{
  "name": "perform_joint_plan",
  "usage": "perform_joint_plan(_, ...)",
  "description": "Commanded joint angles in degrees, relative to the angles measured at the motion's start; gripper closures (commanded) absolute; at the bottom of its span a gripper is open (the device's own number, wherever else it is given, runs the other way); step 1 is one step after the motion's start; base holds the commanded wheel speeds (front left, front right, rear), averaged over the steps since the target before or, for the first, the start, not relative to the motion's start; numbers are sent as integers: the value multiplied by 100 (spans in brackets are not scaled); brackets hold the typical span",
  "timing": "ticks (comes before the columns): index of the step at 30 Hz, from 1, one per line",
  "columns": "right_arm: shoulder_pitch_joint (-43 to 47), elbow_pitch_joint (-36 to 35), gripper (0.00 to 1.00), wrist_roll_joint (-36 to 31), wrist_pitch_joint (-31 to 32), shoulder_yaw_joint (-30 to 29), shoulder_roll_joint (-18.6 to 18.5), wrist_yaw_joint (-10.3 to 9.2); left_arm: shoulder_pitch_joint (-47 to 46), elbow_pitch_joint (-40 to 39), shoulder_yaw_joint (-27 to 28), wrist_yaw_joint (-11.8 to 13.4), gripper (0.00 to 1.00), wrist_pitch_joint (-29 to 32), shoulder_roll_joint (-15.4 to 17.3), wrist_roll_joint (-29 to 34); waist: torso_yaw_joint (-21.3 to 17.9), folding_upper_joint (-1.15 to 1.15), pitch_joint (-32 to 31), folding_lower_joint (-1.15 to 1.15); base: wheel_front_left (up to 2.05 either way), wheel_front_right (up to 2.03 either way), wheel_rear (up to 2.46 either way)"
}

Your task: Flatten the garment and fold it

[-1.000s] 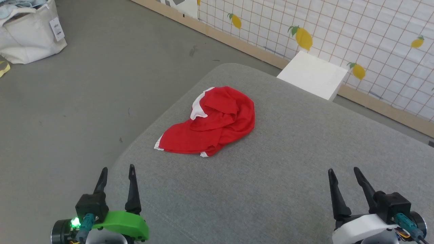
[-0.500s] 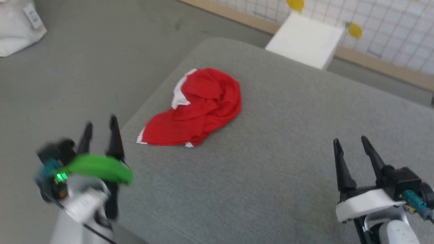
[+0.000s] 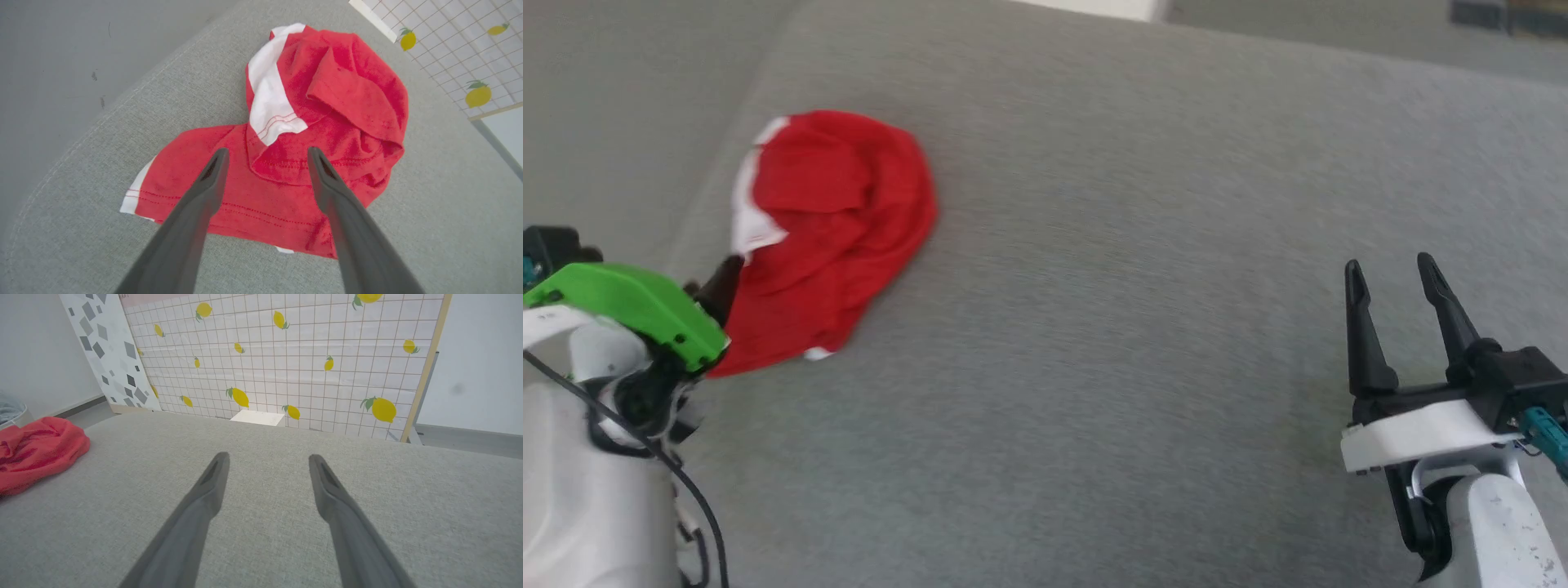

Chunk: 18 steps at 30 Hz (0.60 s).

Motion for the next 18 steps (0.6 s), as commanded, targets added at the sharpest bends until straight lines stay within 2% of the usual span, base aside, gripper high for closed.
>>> perform_joint_plan(1, -114, 15, 0, 65, -56, 18, -5, -8, -14, 75, 68, 140, 0, 279, 129, -82, -1028, 0, 892, -1, 0, 0, 0)
perform_joint_plan(7, -195, 152, 0, 182, -153, 80, -5, -8, 316, 237, 253, 676, 0, 1240, 338, -264, -1380, 0, 1024, -1, 0, 0, 0)
perform_joint_plan(11, -200, 238, 0, 220, -192, 96, -5, -8, 614, 144, 253, 968, 0, 1646, 414, -229, -1461, 0, 1010, -1, 0, 0, 0)
perform_joint_plan(12, -199, 254, 0, 227, -198, 99, -5, -8, 673, 98, 248, 1004, 3, 1715, 416, -232, -1467, 0, 998, -1, 0, 0, 0)
perform_joint_plan(13, -199, 274, 0, 237, -205, 98, -5, -8, 736, 28, 244, 1035, 51, 1772, 415, -237, -1468, 0, 977, -1, 0, 0, 0)
perform_joint_plan(15, -206, 313, 0, 258, -214, 94, -5, -8, 831, -132, 216, 1013, 100, 1725, 463, -168, -1448, 0, 915, -1, 0, 0, 0)
perform_joint_plan(18, -213, 346, 0, 267, -223, 107, -5, -8, 824, -374, 284, 941, 100, 1003, 562, 107, -1398, 0, 785, -1, 0, 0, 0)
